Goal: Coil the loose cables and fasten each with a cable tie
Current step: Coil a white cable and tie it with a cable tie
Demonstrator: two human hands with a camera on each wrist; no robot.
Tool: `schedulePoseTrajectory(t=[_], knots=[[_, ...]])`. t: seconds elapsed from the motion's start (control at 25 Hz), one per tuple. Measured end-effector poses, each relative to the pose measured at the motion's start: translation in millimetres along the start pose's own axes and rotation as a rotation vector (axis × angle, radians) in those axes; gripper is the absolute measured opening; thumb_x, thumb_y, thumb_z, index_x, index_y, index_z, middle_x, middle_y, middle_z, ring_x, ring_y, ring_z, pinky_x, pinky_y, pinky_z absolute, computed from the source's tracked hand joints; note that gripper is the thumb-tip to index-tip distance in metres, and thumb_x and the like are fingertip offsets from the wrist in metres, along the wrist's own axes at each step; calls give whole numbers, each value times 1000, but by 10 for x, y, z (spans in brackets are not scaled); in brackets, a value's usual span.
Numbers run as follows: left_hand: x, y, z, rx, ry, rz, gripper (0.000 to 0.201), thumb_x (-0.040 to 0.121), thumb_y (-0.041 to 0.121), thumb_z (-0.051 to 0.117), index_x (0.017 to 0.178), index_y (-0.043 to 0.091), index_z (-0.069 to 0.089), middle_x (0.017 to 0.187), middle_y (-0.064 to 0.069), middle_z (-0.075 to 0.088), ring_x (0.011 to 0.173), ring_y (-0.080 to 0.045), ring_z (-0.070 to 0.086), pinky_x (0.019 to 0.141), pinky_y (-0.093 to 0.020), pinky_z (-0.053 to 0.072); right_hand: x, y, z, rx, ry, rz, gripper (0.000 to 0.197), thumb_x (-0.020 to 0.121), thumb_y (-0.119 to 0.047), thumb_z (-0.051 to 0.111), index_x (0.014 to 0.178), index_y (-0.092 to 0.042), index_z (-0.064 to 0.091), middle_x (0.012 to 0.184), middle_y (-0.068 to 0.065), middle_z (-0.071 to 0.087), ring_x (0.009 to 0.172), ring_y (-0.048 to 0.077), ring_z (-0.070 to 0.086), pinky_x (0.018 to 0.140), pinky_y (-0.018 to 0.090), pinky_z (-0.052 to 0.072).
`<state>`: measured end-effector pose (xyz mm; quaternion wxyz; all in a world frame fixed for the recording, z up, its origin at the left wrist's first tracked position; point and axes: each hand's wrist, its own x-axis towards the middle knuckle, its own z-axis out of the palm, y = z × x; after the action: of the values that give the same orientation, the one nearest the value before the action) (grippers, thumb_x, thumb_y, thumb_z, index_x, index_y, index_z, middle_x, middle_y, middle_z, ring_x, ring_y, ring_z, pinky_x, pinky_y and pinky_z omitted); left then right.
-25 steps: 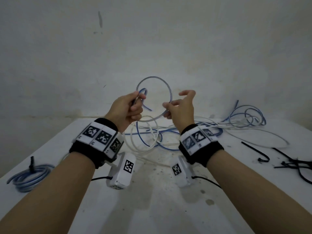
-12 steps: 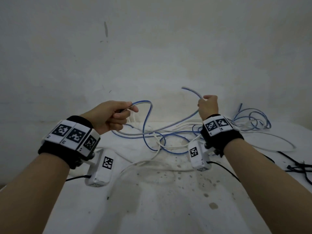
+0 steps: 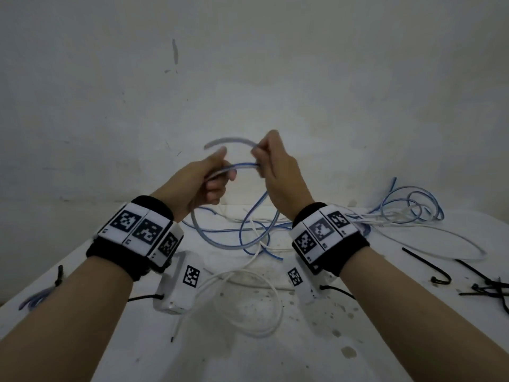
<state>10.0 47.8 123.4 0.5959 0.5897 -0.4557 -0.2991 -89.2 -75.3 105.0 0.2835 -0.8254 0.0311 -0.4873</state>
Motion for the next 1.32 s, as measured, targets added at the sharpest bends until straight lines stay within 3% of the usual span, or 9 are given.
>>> schedulePoseTrajectory(t=[0.12, 0.24, 0.36, 0.52, 0.68, 0.88, 1.04, 1.2, 1.32], knots=[[-99, -64, 39, -243, -80, 13, 48, 84, 46, 35, 58, 18, 63, 53, 4, 52, 53, -11, 57, 52, -19, 48, 103, 160, -20, -53, 367, 254, 12, 100, -19, 31, 90, -12, 32, 61, -5, 42, 60, 24, 46, 59, 38, 40], [-140, -140, 118, -339, -91, 63, 39, 89, 31, 35, 60, 17, 57, 53, 5, 51, 54, -10, 61, 62, -23, 56, 159, 294, -144, 103, 463, 331, 13, 101, -16, 31, 91, -11, 38, 64, -3, 47, 60, 21, 49, 60, 34, 43], [-102, -37, 44, -351, 47, 22, 35, 99, 31, 30, 74, 17, 50, 43, 9, 42, 30, -1, 36, 40, -12, 43, 119, 281, -197, 354, 198, -19, 16, 95, -9, 44, 94, -16, 59, 88, 2, 62, 86, 19, 60, 79, 29, 51], [-76, 38, 45, -4, 7, -100, 35, 98, 31, 33, 81, 14, 59, 53, 4, 66, 39, -6, 58, 35, -10, 36, 71, 191, -204, 29, -125, -326, 29, 87, -8, 58, 113, -19, 63, 119, 2, 58, 108, 4, 55, 95, 22, 45], [-74, 37, 113, -152, -48, -52, 35, 95, 28, 35, 76, 10, 58, 50, 1, 59, 47, -16, 64, 65, -32, 56, 97, 103, -117, 28, -111, -326, 25, 87, -13, 55, 109, -14, 67, 83, 13, 66, 75, 14, 58, 73, 19, 46], [-56, -217, 150, -455, -68, 71, 38, 94, 25, 31, 69, 15, 57, 49, 4, 53, 65, -16, 69, 82, -35, 55, 211, 106, -116, 400, 329, 52, 21, 89, -2, 55, 105, -9, 67, 71, -14, 63, 57, -2, 51, 58, 7, 38], [-21, -112, 35, -412, 9, 49, 34, 99, 22, 26, 80, 12, 53, 41, 6, 49, 32, -3, 40, 46, -15, 47, 176, 131, -151, 291, -23, -126, 27, 86, -1, 57, 110, -12, 64, 98, 1, 66, 96, 6, 58, 84, 13, 43], [-20, -32, -33, -142, -57, -35, 37, 97, 22, 28, 78, 9, 56, 40, 3, 52, 27, -4, 34, 42, -15, 38, 143, 189, -90, 92, -157, -165, 32, 85, -8, 58, 113, -23, 63, 81, 6, 61, 74, 4, 53, 71, 19, 42], [7, -60, 22, -322, -113, -57, 41, 96, 35, 28, 67, 14, 49, 34, 7, 34, 30, -4, 36, 41, -14, 40, 136, 212, 32, 119, -123, -149, 31, 84, -14, 57, 111, -28, 62, 77, 21, 60, 71, 20, 55, 71, 31, 45]])
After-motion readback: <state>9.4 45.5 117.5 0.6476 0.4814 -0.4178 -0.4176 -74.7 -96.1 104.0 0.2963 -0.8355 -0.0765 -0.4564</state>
